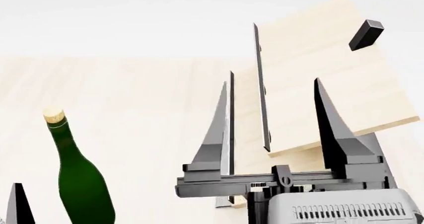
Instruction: Put the wine bottle on the wine rack.
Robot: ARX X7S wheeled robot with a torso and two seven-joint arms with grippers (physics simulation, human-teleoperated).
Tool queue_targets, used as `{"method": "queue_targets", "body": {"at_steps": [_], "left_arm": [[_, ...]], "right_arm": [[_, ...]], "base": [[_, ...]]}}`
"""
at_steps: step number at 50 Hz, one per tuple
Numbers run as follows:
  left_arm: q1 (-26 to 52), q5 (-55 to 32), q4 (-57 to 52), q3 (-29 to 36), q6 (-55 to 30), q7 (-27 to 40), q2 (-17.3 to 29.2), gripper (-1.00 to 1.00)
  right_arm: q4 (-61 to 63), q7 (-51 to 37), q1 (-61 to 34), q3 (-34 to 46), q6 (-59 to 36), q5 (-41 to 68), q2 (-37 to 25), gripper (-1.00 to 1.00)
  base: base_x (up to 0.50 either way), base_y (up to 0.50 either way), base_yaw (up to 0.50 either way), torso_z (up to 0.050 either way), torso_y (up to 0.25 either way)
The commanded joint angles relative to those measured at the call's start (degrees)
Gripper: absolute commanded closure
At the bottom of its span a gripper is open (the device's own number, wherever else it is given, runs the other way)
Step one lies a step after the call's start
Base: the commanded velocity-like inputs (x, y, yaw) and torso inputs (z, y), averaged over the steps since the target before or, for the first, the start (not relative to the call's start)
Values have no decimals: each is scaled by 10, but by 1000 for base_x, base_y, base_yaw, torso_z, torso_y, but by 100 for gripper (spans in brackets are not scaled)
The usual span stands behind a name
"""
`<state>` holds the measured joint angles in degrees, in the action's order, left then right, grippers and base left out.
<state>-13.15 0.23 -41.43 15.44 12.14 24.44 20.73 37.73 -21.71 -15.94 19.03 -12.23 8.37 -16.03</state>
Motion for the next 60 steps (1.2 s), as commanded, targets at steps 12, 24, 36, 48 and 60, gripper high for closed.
{"method": "queue_targets", "body": {"at_steps": [12,24,36,48,60], "left_arm": [[0,-1,-7,-1,-2,6,5,-100],[0,-1,-2,2,3,8,6,-100],[1,-5,-2,3,4,10,8,-100],[-1,-6,-5,3,6,12,11,-100],[1,-6,-4,8,5,12,12,-100]], "right_arm": [[-33,18,-164,29,-138,-1,10,-100],[-86,107,-219,-13,-187,136,16,-100],[-98,165,-332,-33,-325,241,-17,-100],[-179,243,-408,-58,-415,367,-10,-100],[-281,248,-484,-86,-594,537,23,-100]], "base": [[0,0,0,0,0],[0,0,0,0,0],[0,0,0,0,0],[0,0,0,0,0],[0,0,0,0,0]]}}
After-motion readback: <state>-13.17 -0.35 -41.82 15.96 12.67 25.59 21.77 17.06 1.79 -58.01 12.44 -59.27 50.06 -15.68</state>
